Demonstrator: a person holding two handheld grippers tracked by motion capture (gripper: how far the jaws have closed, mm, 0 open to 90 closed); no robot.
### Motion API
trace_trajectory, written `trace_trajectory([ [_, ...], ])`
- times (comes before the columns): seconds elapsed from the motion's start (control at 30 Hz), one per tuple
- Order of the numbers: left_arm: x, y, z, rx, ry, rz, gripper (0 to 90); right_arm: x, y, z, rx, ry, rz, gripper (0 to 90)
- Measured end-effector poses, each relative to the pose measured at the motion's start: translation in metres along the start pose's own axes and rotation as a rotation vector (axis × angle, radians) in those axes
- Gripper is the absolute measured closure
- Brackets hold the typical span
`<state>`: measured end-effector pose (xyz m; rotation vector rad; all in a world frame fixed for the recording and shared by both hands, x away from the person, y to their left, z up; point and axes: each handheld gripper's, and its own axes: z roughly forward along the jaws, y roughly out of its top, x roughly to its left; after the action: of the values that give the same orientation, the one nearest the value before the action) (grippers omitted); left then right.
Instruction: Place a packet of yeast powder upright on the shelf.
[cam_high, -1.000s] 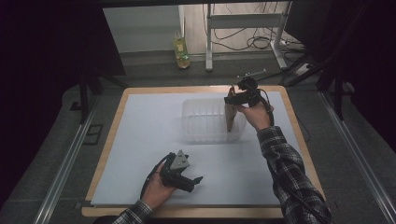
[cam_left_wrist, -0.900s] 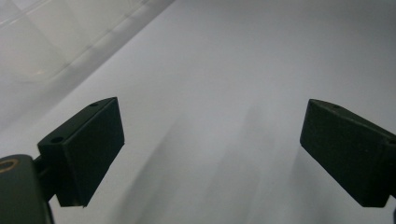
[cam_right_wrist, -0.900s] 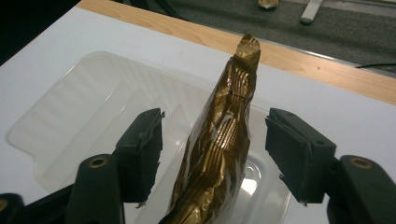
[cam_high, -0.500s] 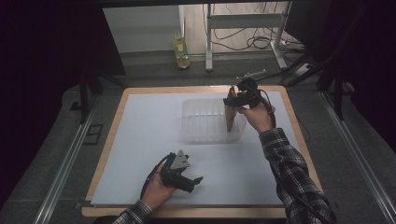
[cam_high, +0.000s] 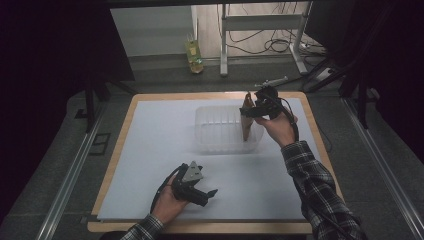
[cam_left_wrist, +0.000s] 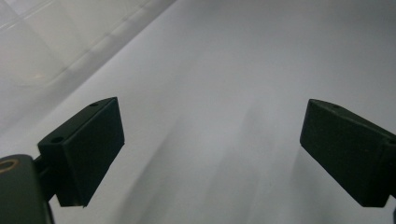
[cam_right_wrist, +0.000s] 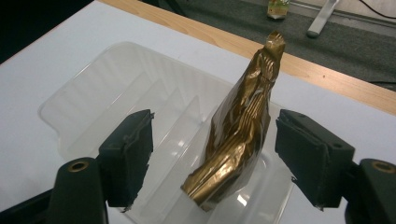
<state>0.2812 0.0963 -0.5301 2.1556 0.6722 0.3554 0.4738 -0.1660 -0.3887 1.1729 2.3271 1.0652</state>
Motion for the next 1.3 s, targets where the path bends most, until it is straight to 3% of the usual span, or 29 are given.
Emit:
trace_trajectory([
  [0.47, 0.000, 0.000, 0.000, -0.009, -0.005, 0.005, 6.2, 0.006, -0.011, -0.010, -0.007, 0.007, -0.033, 22.4],
  [0.77, -0.001, 0.000, 0.001, -0.007, -0.007, 0.013, 6.2, 0.010, -0.020, -0.017, -0.009, 0.047, -0.066, 15.7],
  [1.1, -0.001, 0.000, 0.001, -0.014, -0.005, 0.017, 6.1, 0.014, -0.035, -0.021, -0.025, 0.069, -0.083, 14.6],
  [1.3, -0.002, 0.000, 0.001, -0.019, -0.007, 0.013, 6.0, 0.015, -0.045, -0.019, -0.022, 0.114, -0.083, 13.7],
])
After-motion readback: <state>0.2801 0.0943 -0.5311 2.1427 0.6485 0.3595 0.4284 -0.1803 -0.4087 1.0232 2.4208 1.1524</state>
